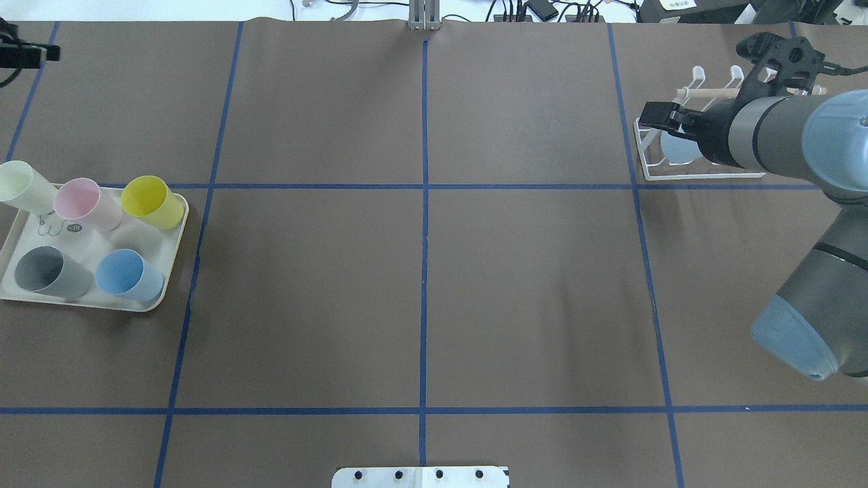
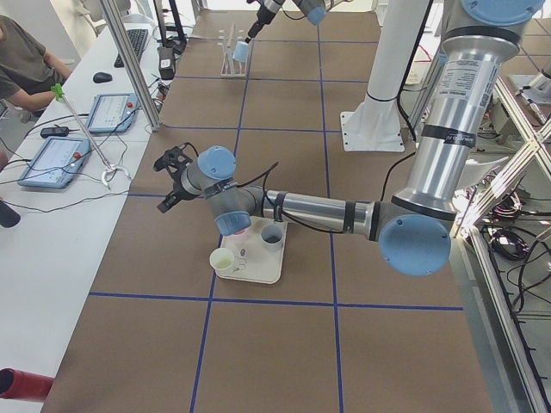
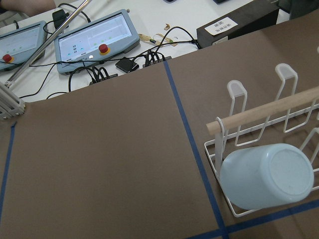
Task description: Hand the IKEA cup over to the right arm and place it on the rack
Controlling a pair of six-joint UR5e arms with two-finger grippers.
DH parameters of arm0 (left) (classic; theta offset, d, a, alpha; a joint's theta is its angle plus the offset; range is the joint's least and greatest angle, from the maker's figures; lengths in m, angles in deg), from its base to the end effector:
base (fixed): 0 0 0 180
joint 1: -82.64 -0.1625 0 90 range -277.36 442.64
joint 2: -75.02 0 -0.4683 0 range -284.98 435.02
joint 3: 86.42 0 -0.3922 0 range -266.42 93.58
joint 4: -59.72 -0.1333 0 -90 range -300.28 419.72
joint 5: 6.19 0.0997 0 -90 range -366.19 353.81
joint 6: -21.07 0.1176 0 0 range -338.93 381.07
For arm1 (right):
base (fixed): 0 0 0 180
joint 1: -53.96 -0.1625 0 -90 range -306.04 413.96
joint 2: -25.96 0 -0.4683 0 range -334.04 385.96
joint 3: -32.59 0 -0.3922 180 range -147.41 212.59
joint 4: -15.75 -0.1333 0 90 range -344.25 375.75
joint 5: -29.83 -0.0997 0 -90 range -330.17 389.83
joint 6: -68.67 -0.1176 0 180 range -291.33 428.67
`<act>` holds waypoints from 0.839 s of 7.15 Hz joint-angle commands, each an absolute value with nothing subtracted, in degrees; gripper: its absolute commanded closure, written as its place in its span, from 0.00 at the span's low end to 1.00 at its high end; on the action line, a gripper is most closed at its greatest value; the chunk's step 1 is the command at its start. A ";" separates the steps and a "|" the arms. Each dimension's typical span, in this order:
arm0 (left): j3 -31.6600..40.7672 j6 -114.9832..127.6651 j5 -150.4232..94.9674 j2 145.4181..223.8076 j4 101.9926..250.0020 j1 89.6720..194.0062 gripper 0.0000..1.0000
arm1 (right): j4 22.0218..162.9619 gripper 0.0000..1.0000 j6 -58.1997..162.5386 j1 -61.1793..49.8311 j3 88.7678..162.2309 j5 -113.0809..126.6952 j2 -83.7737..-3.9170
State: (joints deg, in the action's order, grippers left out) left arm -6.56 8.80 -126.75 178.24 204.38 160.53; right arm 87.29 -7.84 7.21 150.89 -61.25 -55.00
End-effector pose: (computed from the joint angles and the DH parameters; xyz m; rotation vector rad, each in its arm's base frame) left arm 0.0619 -0.6388 0.5671 0.8579 0.6836 0.2660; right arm -0.2736 -0.4822 0.3707 0.4798 -0.8619 0.5242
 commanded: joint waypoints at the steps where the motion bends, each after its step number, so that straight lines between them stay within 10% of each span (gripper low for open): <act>1: -14.04 21.94 -128.17 180.38 195.61 164.90 0.16 | 87.29 0.00 -7.79 7.20 151.60 -61.66 -55.68; 6: -19.80 21.60 -137.14 183.13 180.23 165.17 0.17 | 87.11 0.00 -7.88 7.29 151.68 -63.16 -55.69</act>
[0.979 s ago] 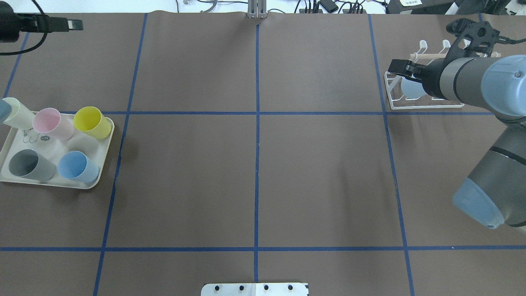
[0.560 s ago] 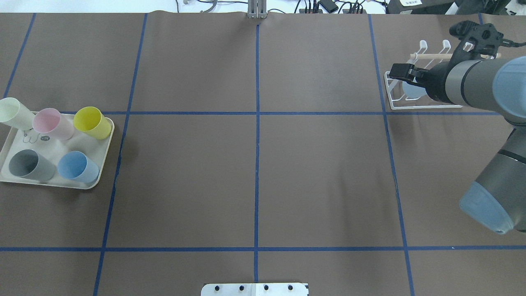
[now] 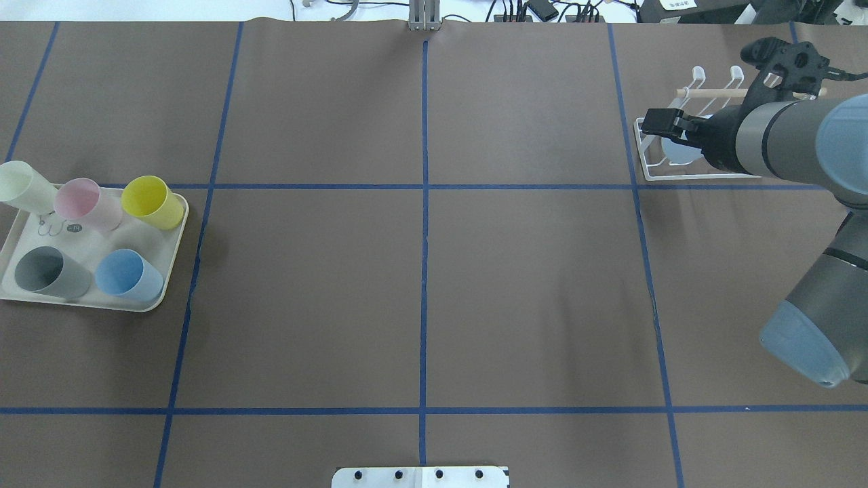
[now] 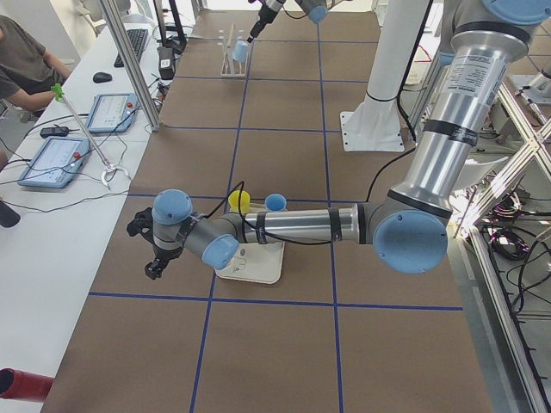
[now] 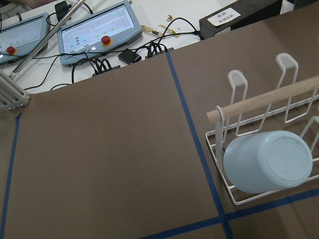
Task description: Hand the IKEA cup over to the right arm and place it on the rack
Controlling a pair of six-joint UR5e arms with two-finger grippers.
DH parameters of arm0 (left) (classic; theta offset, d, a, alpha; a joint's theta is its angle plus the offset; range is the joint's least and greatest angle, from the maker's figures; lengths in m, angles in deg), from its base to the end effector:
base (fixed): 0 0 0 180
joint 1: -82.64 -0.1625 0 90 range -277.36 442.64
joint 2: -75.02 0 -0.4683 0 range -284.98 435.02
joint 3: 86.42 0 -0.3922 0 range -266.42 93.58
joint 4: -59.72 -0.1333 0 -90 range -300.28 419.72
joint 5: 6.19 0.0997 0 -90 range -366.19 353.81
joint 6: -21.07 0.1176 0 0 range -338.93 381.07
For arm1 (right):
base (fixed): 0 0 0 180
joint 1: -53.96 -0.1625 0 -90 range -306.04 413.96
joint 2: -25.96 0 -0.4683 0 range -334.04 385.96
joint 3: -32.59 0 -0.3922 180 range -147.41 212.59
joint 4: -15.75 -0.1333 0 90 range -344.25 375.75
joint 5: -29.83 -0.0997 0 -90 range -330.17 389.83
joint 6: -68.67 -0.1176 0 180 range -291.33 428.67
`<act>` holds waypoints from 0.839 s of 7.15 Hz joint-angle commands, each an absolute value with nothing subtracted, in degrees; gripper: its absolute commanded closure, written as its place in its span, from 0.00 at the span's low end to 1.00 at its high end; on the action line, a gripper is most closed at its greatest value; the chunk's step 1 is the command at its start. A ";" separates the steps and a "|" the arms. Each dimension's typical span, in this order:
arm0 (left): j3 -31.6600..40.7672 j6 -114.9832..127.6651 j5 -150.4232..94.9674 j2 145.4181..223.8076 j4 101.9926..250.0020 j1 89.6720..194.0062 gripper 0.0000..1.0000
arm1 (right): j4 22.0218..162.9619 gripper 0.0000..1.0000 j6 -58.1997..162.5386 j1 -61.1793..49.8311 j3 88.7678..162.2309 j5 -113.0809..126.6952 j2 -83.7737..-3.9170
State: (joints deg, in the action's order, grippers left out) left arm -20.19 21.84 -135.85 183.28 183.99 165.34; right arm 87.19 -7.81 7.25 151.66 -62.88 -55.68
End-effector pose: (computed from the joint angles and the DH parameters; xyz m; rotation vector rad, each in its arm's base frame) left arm 0.0271 -0.6701 0.6763 0.4435 0.7057 0.3063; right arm -0.2723 -0.4753 0.3705 0.4580 -0.8774 0.5088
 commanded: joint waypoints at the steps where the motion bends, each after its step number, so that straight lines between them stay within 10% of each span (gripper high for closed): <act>1: -20.40 20.99 -140.11 183.82 177.00 164.56 0.17 | 87.11 0.00 -7.88 7.37 151.68 -63.16 -55.69; 6: -16.63 21.16 -140.49 179.79 169.84 160.96 0.17 | 87.11 0.00 -7.88 7.38 151.60 -63.16 -55.69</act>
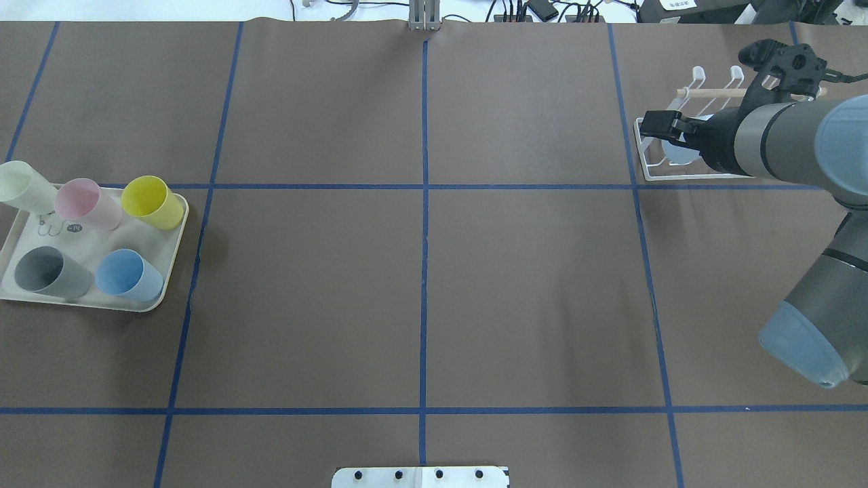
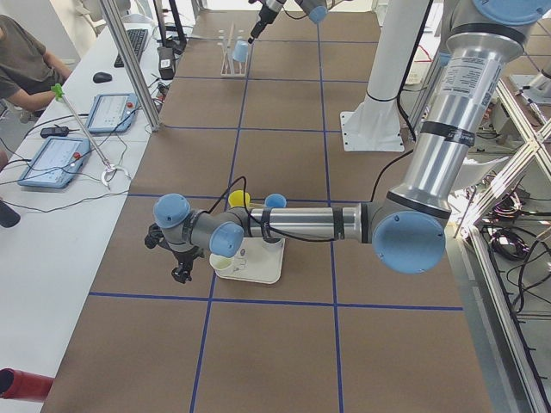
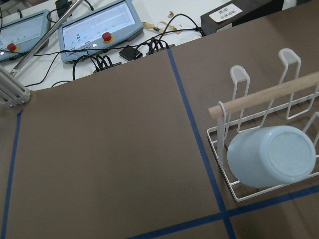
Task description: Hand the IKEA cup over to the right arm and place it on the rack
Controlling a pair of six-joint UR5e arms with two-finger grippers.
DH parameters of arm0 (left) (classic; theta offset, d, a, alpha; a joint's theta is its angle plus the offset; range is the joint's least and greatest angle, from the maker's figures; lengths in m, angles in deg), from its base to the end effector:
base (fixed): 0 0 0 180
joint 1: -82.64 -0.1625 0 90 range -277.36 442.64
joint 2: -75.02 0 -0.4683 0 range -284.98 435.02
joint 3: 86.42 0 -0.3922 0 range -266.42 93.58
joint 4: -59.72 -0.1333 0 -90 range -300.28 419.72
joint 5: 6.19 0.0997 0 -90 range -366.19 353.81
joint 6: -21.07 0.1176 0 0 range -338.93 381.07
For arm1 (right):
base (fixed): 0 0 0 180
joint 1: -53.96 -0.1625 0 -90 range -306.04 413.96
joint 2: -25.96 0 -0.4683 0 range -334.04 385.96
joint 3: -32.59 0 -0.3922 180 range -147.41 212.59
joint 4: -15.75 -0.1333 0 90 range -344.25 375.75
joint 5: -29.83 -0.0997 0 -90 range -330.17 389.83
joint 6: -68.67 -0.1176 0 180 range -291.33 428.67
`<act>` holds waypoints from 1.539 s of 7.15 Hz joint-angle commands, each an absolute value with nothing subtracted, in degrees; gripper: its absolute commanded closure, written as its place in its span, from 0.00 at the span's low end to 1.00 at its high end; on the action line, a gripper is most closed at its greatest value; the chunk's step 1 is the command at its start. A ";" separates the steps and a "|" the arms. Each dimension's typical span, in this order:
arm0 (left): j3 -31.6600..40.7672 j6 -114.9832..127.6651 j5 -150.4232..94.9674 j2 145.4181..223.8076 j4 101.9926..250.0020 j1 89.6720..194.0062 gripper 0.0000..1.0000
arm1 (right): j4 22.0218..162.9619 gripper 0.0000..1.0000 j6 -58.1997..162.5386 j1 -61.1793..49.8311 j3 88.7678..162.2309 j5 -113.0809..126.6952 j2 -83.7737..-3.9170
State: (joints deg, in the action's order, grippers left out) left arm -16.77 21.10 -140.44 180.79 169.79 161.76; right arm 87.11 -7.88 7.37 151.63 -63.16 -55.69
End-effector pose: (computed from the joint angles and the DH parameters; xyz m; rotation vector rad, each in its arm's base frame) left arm 0.0699 -0.6350 0.6990 0.1836 0.7908 0.2843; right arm -0.2737 -0.4744 0.3706 0.4529 -0.8808 0.5055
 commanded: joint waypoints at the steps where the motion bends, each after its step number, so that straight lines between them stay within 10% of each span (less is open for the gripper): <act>1: -16.63 20.99 -140.58 179.78 169.76 159.39 0.17 | 87.11 0.00 -7.88 7.38 151.60 -63.16 -55.69; 5: -16.54 21.33 -140.67 179.43 169.93 156.57 0.19 | 87.11 0.00 -7.97 7.46 151.16 -63.25 -55.69; 8: -16.54 21.86 -140.49 179.43 169.93 155.85 1.00 | 87.11 0.00 -7.97 7.46 151.15 -64.64 -55.69; 11: -13.14 21.34 -140.06 179.35 168.89 155.94 1.00 | 87.11 0.00 -7.53 5.89 151.86 -71.40 -56.04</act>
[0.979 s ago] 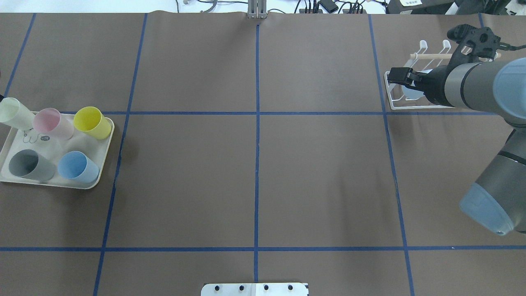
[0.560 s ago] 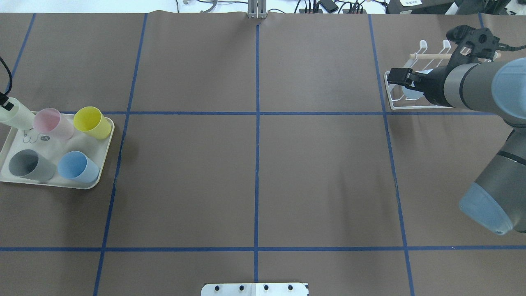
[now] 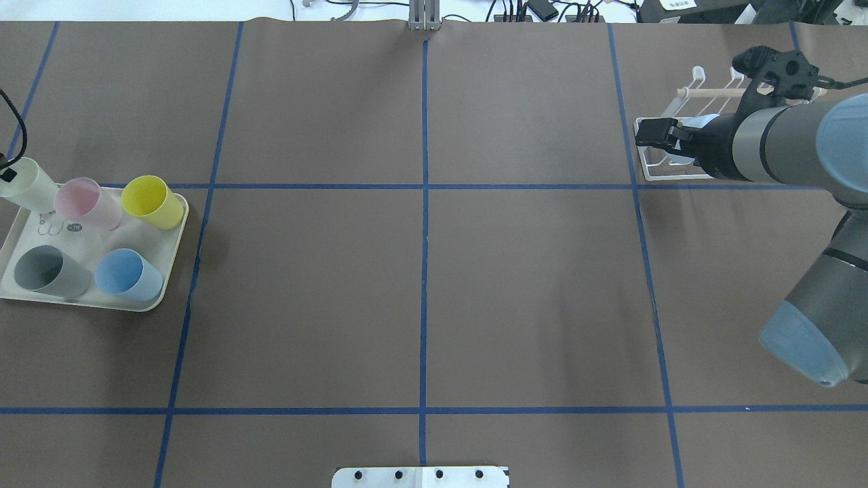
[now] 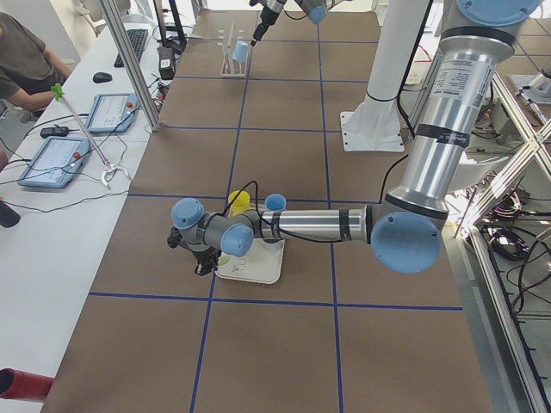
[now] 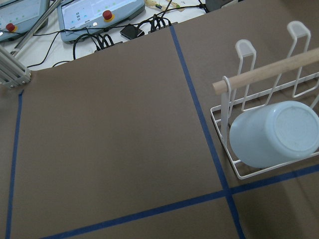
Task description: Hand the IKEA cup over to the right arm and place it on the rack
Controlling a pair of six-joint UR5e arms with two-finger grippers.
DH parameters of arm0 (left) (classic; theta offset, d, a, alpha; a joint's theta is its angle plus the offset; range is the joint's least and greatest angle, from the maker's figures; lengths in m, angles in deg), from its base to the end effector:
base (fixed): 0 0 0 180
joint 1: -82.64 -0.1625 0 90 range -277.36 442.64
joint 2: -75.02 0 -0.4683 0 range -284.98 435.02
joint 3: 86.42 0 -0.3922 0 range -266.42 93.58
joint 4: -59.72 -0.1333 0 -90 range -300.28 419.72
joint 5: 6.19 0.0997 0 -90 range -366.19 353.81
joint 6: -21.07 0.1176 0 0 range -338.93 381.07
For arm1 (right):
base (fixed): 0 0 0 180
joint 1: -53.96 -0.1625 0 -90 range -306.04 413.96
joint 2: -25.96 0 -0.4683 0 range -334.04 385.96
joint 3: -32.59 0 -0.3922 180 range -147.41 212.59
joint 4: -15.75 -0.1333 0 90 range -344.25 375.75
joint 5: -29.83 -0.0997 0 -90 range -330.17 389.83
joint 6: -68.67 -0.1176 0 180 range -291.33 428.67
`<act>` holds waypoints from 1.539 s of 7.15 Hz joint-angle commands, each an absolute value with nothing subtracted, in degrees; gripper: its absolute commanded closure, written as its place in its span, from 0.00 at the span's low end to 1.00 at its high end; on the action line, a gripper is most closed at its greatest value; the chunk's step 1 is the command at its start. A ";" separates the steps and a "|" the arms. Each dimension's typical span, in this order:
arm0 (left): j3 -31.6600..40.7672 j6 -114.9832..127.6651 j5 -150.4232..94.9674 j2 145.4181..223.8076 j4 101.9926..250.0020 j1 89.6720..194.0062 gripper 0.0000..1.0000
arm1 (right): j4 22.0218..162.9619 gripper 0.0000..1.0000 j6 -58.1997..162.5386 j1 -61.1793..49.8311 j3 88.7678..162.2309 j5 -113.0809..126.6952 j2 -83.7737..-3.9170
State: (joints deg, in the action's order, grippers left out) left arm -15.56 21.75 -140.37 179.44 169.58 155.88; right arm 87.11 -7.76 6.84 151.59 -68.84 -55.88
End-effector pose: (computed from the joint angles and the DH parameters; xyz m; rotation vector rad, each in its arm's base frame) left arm 0.1313 -0.6140 0.7037 0.1422 0.7991 0.3895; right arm -0.2768 -0.4679 0.3720 0.3746 -0.9180 0.4638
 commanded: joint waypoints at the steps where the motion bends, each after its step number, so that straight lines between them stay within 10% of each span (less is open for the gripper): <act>1: -10.42 21.60 -139.70 179.78 166.35 156.99 1.00 | 87.20 0.00 -7.53 4.92 151.86 -72.64 -56.13; 7: 20.76 -6.82 -142.55 182.58 150.06 156.86 1.00 | 87.11 0.00 -7.09 2.47 151.95 -76.57 -56.92; 11: 24.34 -67.72 -143.14 185.32 194.74 143.05 1.00 | 87.11 0.00 -7.88 -0.53 155.28 -85.03 -58.15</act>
State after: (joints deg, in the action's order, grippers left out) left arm 25.21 -48.68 -143.60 185.02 177.02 146.81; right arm 87.11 -7.33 -0.01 154.07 -82.98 -58.02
